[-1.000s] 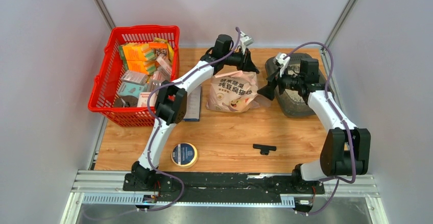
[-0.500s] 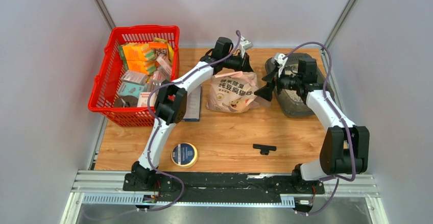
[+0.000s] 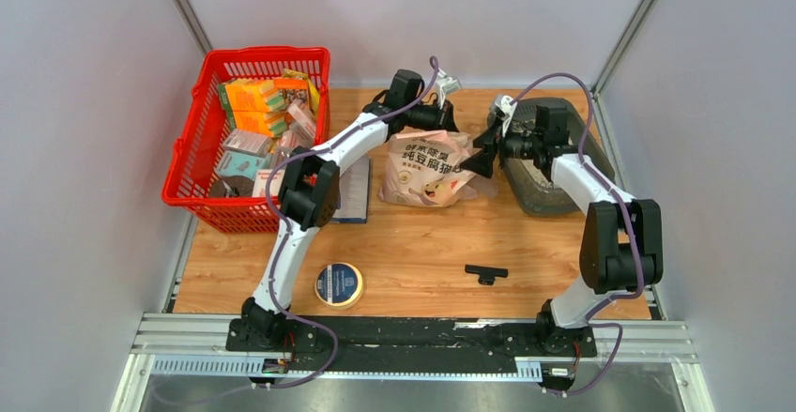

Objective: Fill the litter box with clean litter

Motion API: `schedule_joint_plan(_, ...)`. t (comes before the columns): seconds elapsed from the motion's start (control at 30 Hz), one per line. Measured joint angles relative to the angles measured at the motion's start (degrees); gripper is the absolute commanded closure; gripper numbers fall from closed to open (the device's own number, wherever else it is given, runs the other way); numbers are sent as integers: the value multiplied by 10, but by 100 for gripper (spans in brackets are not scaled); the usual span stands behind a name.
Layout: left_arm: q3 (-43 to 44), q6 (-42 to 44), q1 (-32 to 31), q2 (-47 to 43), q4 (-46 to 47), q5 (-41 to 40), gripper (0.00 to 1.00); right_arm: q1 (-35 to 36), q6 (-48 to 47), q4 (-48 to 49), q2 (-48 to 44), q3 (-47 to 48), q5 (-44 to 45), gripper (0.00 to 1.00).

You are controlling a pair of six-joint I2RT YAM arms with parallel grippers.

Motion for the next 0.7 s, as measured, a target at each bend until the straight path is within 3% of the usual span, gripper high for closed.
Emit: schedule_joint_plan(0.7,-13,14,35,-43,-50,-19,85,18,2,1,57,42,-59,44)
